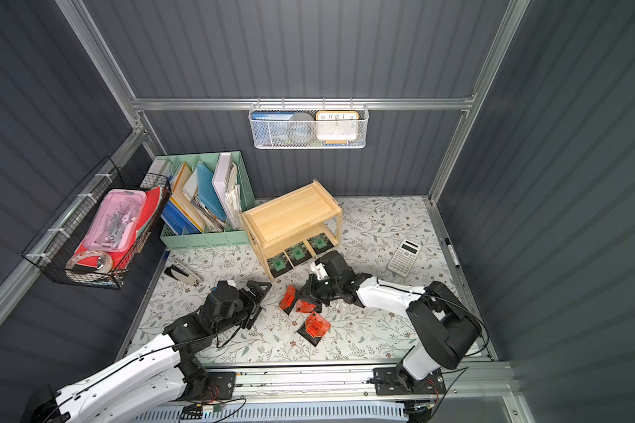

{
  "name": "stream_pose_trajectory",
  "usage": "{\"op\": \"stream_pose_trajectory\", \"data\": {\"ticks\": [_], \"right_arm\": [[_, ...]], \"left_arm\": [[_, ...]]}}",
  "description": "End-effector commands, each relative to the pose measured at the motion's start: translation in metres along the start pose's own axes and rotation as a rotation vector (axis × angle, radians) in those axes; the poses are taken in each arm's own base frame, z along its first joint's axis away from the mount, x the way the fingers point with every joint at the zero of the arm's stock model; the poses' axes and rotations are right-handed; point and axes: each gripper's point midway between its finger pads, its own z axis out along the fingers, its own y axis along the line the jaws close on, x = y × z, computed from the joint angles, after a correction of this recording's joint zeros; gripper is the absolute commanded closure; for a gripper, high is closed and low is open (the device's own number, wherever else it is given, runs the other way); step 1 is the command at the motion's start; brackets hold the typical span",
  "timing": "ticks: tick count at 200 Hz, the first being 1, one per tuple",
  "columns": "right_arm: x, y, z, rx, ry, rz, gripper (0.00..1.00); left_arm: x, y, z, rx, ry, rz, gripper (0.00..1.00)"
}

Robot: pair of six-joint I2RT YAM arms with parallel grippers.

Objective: Place the tea bags on the shelf by color
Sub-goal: Pick up the tea bag from the center of the board.

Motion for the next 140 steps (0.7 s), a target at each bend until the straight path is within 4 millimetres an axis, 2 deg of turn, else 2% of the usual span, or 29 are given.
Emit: {"op": "stream_pose_trajectory", "data": {"ticks": [1,48,79,85,140], "right_arm": [[-0.004,0.009,-0.015,-0.032,-0.062,0.038,1.0],[-0.013,0.043,-0.05,-0.158,-0.191,0.062,1.0],[-0.015,0.06,-0.062,-0.225,-0.23,0.07,1.0],[-0.014,0.071,-0.072,-0.263,-0.244,0.058,1.0],[-0.009,0.095,-0.088,-0.37,-0.248,0.036,1.0]], "left_arm": [[-0.006,-0.018,-0.008,0.062,-0.022,-0.047,0.03],[-0.003,-0.056,-0.014,0.21,0.004,-0.053,0.06],[0.001,-0.077,-0.015,0.295,0.021,-0.035,0.09],[0.001,-0.081,-0.015,0.31,0.024,-0.03,0.09],[0.008,-0.112,-0.017,0.442,0.06,0.01,0.17]]}}
